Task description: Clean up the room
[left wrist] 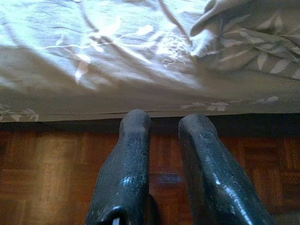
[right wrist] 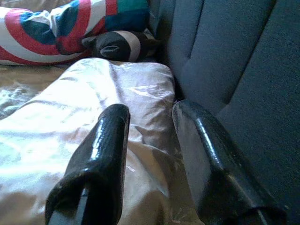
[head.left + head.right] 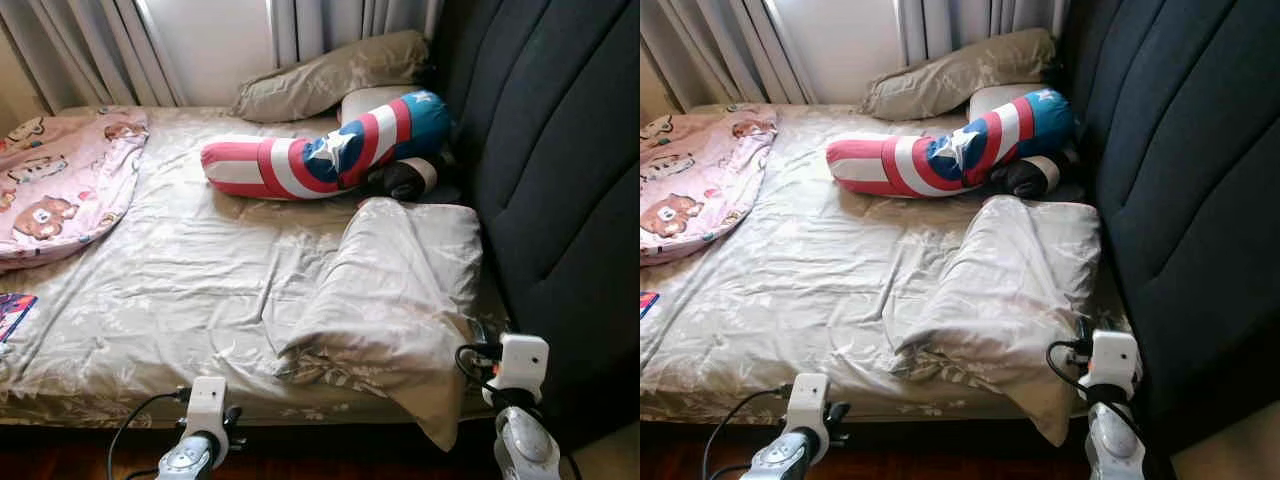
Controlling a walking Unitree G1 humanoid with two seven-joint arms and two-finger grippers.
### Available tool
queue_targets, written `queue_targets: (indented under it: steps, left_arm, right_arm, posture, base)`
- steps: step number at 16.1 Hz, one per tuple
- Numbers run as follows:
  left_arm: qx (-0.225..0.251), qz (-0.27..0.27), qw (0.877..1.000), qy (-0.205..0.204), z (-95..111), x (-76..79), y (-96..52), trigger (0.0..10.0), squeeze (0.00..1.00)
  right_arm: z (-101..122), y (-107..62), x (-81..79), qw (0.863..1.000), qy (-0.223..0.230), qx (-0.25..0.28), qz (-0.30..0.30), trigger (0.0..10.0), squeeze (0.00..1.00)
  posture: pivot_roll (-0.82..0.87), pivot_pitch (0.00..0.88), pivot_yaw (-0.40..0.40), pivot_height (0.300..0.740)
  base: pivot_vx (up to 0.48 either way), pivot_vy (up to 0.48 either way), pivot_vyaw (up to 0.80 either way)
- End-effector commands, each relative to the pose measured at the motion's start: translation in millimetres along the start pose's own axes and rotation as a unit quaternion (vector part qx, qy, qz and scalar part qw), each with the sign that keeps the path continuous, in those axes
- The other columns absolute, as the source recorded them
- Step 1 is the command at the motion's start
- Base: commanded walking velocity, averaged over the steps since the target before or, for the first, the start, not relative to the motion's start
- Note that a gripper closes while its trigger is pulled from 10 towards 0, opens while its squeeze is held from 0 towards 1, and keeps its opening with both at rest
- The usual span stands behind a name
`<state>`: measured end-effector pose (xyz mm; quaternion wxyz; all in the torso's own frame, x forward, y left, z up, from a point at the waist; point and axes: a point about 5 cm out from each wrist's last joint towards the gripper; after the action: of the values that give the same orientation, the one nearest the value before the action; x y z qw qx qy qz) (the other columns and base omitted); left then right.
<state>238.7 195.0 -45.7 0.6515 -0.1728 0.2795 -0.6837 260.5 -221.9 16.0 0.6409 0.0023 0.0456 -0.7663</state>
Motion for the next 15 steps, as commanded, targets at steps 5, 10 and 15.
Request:
queue_targets:
  steps: [5,10,15]
  left_arm:
    - [-0.024,0.013,1.0,0.005,-10,-12.5,-3.9,10.0,0.0]
    - [0.05,0.057,0.997,0.03,21,-24.0,1.5,10.0,0.0]
    - [0.084,0.04,0.994,0.051,37,-28.8,3.6,10.0,0.0]
  right_arm:
    - [-14,-6.9,6.1,0.999,0.02,-0.041,-0.022,10.0,0.0]
    - [-8,4.6,2.0,0.999,0.023,-0.043,-0.017,10.0,0.0]
    - [-4,5.4,3.7,0.999,0.022,-0.028,-0.022,10.0,0.0]
  posture:
    - [-0.12,0.0,0.013,0.74]
    - [-0.12,0.0,0.024,0.74]
    - [-0.12,0.0,0.042,0.74]
  base:
    - [0.0,0.0,0.0]
    - [0.0,0.0,0.0]
    - [0.0,0.0,0.0]
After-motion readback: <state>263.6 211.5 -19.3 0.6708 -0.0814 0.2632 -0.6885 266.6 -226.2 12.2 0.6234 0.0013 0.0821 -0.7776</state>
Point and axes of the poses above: a point about 5 cm out from each wrist's last joint towards the gripper, its own y axis pointing out of the wrist towards the gripper, its own z axis along the axis of the wrist's last joint, x = y × z, and after that the axes turned 8 degrees about y, right-handed
